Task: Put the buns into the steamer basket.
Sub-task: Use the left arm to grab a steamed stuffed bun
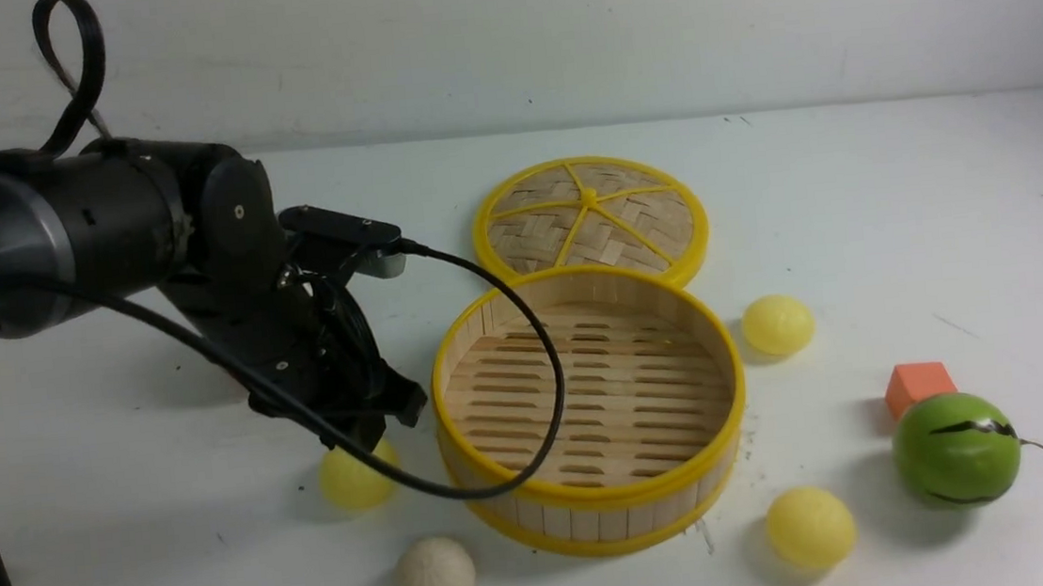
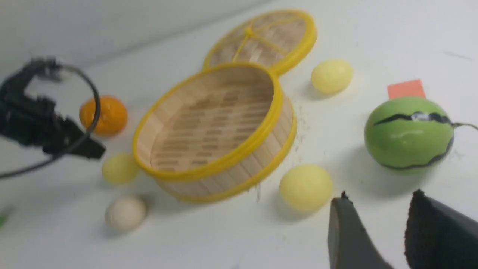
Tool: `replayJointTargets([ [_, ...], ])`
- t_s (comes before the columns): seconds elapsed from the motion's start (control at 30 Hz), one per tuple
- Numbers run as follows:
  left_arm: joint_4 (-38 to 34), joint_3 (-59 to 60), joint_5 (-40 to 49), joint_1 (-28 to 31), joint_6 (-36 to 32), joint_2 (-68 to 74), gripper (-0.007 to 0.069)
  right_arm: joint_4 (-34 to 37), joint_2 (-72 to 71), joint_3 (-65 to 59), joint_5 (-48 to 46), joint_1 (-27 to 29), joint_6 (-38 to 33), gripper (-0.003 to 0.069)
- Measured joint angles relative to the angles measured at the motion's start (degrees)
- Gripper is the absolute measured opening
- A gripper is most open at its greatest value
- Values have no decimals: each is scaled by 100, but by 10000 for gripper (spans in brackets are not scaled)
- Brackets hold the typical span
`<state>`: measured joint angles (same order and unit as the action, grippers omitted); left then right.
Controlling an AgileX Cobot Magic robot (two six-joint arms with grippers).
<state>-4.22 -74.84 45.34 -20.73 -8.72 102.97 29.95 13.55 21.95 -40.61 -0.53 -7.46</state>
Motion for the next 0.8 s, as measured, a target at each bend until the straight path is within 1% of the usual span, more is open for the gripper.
replayJointTargets([
  [0.07,-23,0,0,0,-24,0,244,-419,507,695,-1081,-4,-225,239],
  [0.1,-23,0,0,0,-24,0,244,-626,707,983,-1472,-32,-239,239],
  [0.13,-23,0,0,0,-24,5,244,-626,743,1037,-1472,-41,-239,239],
  [0.17,-23,0,-6,0,-30,23,244,-943,1032,1460,-1971,-187,-218,239],
  [0.23,-16,-7,-27,0,-35,80,244,-1141,1244,1755,-2233,-412,-143,239],
  [0.43,176,-7,-29,0,-42,351,244,-1388,1419,1972,-2322,-932,-78,239],
  [0.63,361,-7,-228,0,-42,369,244,-1406,1419,1979,-2348,-980,-71,239],
  [0.8,251,-7,-280,0,-42,428,244,-1406,1419,1979,-2349,-980,-71,239],
])
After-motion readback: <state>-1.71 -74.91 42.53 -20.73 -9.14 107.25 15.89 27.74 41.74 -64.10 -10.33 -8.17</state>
